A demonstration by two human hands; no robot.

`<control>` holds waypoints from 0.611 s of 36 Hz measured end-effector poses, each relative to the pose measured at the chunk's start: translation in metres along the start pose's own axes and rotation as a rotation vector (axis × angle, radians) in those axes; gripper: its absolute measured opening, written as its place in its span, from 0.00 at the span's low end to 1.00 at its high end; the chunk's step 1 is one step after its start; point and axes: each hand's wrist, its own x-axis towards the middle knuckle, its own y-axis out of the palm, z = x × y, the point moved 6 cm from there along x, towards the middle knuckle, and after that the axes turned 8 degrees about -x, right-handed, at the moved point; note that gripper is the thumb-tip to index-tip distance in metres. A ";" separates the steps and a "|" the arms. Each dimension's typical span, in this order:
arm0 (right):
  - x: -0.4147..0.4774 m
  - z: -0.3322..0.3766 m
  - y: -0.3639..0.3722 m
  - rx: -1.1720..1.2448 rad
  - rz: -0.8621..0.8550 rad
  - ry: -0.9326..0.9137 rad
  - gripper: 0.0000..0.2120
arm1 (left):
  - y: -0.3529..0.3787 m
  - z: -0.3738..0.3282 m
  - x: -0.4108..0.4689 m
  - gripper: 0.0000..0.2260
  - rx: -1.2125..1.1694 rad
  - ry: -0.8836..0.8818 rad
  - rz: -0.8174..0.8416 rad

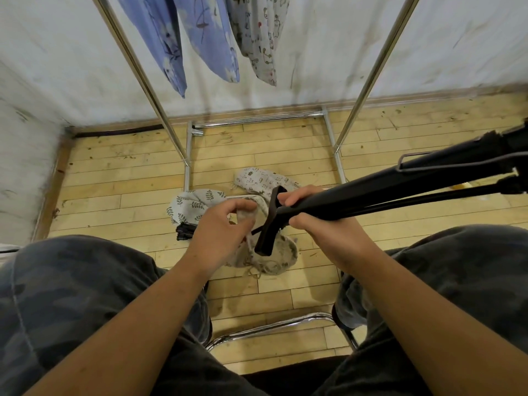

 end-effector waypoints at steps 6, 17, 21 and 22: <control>-0.006 0.005 0.002 -0.010 0.051 -0.018 0.12 | 0.003 0.003 -0.002 0.18 0.009 -0.065 0.036; -0.012 0.010 0.018 -0.153 0.235 -0.056 0.12 | 0.008 -0.002 -0.006 0.28 0.063 -0.086 0.156; -0.010 0.004 0.023 -0.192 0.262 -0.044 0.13 | 0.010 -0.008 -0.009 0.24 0.020 -0.066 0.179; -0.010 0.002 0.023 -0.191 0.260 -0.036 0.13 | 0.011 -0.010 -0.010 0.24 0.008 -0.062 0.185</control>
